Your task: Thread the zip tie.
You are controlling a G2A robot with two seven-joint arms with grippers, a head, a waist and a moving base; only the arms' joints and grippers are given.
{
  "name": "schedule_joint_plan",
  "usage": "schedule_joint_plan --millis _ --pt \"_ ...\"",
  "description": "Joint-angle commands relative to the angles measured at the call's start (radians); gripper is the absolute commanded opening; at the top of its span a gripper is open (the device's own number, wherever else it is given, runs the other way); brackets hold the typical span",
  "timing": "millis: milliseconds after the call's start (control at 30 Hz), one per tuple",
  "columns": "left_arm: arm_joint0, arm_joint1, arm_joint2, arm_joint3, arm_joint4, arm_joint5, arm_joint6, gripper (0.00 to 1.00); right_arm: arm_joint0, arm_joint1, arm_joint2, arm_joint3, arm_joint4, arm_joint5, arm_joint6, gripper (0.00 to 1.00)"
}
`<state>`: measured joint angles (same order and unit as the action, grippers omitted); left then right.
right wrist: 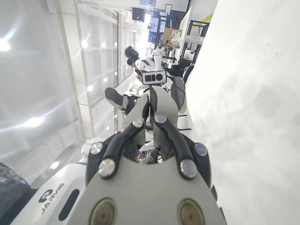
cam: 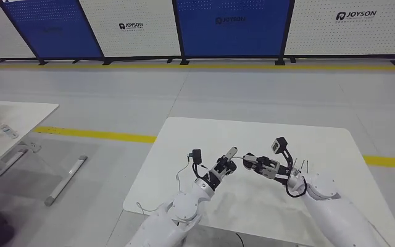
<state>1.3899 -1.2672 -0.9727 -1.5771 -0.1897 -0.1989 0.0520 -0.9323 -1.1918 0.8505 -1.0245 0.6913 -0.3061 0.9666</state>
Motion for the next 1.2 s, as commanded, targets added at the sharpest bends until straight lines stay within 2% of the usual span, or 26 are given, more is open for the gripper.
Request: schedule_joint_plan --millis 0,33,367,500,533,567,667,700,800,833,1167 --pt "-0.005 -0.004 0.002 0.011 0.002 0.002 0.025 1.0 -0.001 -0.002 0.005 -0.002 0.005 -0.001 0.002 0.0" --pt "-0.008 -0.006 0.001 0.017 0.002 0.018 0.054 1.0 -0.002 -0.003 0.007 -0.002 0.008 -0.002 0.002 0.0" --pt "-0.009 -0.008 0.003 0.016 0.005 0.022 0.051 1.0 -0.002 -0.003 0.007 -0.002 0.008 -0.002 0.002 0.0" --pt "-0.021 -0.011 0.009 0.022 0.02 -0.006 0.029 1.0 -0.002 -0.003 0.007 -0.002 0.008 -0.002 0.002 0.0" --pt "-0.021 -0.011 0.01 0.025 0.021 -0.007 0.026 0.8 -0.002 -0.003 0.007 -0.002 0.008 -0.002 0.002 0.0" --pt "-0.022 -0.012 0.01 0.026 0.019 -0.006 0.021 0.47 -0.002 -0.003 0.007 -0.002 0.008 -0.002 0.002 0.0" --pt "-0.023 -0.013 0.006 0.032 0.018 -0.004 0.016 0.17 -0.002 -0.003 0.007 -0.002 0.008 -0.002 0.002 0.0" --pt "-0.023 -0.013 0.004 0.034 0.017 -0.004 0.013 0.1 -0.002 -0.003 0.007 -0.002 0.008 -0.002 0.002 0.0" --pt "-0.02 -0.014 -0.002 0.04 0.01 0.002 0.002 0.05 -0.002 -0.003 0.007 -0.002 0.008 -0.002 0.002 0.0" --pt "-0.019 -0.014 -0.002 0.041 0.01 0.003 -0.004 0.0 -0.002 -0.003 0.007 -0.002 0.008 -0.002 0.002 0.0" --pt "-0.018 -0.015 -0.008 0.043 0.027 -0.007 -0.034 0.0 -0.002 -0.003 0.007 -0.002 0.008 -0.002 0.002 0.0"
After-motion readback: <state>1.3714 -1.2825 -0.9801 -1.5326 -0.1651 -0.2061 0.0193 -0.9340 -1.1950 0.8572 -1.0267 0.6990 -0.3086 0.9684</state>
